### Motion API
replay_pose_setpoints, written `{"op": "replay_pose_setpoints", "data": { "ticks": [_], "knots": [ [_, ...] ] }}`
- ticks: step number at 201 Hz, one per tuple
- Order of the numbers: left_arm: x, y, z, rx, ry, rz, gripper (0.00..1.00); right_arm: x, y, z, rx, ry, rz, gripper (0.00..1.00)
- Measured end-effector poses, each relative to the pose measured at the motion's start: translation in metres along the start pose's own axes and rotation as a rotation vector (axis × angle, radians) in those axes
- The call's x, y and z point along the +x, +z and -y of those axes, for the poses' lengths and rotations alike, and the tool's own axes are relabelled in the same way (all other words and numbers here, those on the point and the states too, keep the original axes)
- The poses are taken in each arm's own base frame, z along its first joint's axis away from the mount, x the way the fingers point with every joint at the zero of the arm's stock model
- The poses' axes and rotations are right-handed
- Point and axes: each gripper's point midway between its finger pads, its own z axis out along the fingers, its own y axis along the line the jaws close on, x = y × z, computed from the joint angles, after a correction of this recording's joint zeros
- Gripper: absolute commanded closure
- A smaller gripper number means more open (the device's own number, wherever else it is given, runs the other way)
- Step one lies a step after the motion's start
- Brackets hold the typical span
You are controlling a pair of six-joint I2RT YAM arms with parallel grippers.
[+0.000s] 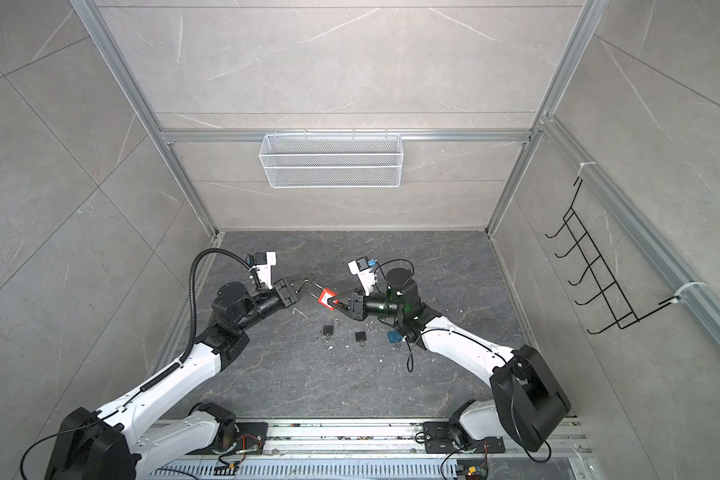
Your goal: Lock with the key
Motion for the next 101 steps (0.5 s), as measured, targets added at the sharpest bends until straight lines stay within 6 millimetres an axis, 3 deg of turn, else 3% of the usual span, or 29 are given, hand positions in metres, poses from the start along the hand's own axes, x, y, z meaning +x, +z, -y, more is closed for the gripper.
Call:
{"op": "replay_pose_setpoints", "data": {
  "ticks": [17,49,101],
  "knots": [
    [0.002,0.000,-0.002,-0.001,0.003,-0.006,0.77,0.000,0.000,0.000,-0.003,0.006,-0.001,1.00],
    [0.007,-0.001,-0.005,-0.001,-0.002,-0.013,1.00,0.003,0.000,-0.004,-0.036,0.045,-0.005,1.00],
    [-0.002,-0.008,0.011,0.049,0.017,0.024,1.00,-0.004,-0.002,-0.018,-0.150,0.105,-0.001,1.00]
  ]
}}
